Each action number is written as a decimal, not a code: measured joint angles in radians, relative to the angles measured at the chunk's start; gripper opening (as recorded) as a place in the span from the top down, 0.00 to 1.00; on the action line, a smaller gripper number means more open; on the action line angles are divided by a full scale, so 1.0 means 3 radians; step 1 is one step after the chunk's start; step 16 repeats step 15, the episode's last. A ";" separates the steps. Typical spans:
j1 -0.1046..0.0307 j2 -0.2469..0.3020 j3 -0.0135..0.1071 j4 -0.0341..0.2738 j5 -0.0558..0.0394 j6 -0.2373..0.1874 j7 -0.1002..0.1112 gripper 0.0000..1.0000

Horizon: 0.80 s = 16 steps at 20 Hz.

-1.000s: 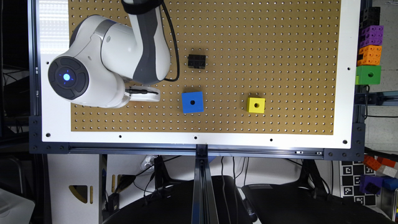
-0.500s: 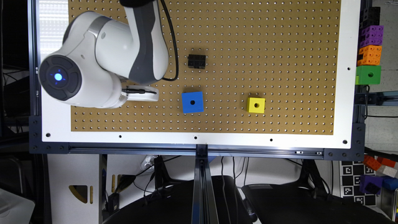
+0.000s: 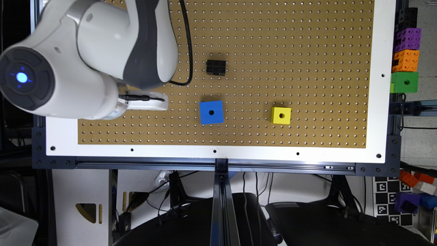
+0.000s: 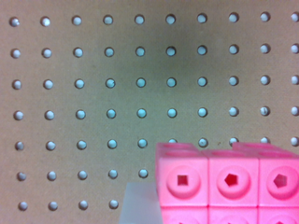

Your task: Pick up pink block.

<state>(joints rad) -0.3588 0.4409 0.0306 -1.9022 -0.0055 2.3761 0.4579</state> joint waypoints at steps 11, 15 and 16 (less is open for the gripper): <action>0.0000 -0.0213 0.0000 0.0000 0.0000 -0.0184 0.0000 1.00; 0.0000 -0.0269 0.0000 0.0000 0.0000 -0.0243 0.0000 1.00; 0.0000 -0.0269 0.0000 0.0000 0.0000 -0.0243 0.0000 1.00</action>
